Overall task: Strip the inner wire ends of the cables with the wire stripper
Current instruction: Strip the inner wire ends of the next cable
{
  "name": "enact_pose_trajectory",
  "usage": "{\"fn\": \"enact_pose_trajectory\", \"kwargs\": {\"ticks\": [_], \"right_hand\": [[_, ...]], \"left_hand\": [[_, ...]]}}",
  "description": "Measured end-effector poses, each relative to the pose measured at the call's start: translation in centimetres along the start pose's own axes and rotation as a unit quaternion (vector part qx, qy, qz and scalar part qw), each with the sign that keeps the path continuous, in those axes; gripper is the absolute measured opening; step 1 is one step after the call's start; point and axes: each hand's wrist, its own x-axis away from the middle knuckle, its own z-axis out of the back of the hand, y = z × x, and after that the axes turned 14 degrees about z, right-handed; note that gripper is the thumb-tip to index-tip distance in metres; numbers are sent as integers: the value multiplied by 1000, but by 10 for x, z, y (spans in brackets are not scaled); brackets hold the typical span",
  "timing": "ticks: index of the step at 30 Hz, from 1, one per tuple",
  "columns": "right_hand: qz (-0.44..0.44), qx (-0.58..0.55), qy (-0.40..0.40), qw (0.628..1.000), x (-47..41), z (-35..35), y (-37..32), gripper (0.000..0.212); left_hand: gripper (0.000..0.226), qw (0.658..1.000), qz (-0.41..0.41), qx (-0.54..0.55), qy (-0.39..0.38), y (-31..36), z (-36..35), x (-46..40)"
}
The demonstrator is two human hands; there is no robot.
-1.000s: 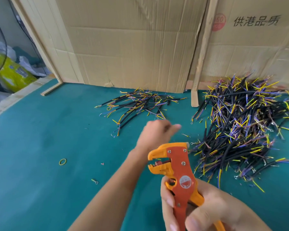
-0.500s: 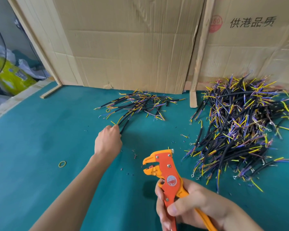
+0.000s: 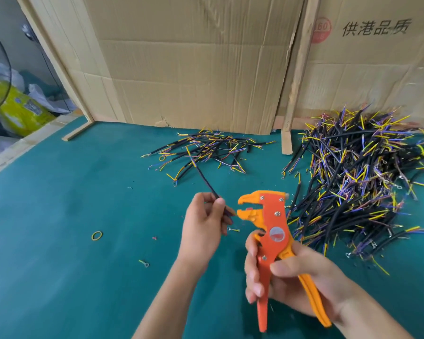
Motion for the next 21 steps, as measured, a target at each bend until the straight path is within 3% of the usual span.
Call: {"fn": "enact_pose_trajectory", "kwargs": {"ticks": [3,4,8,15,21], "right_hand": [[79,-228,-31,970,7,4,-4,32],[88,-258,-24,962,7,7,-6,35],[106,-248,34,962,8,14,-8,41],[135,-155,127,970,5,12,-7,55],[139,-102,159,972,3,9,-2,48]], "left_hand": [[13,996,10,81,-21,-11,-21,6],[14,996,10,86,-12,-17,-25,8],[12,998,-20,57,33,-34,-27,10],[14,991,1,127,-35,-31,-18,2],[19,981,8,180,-78,-31,-14,1]]}}
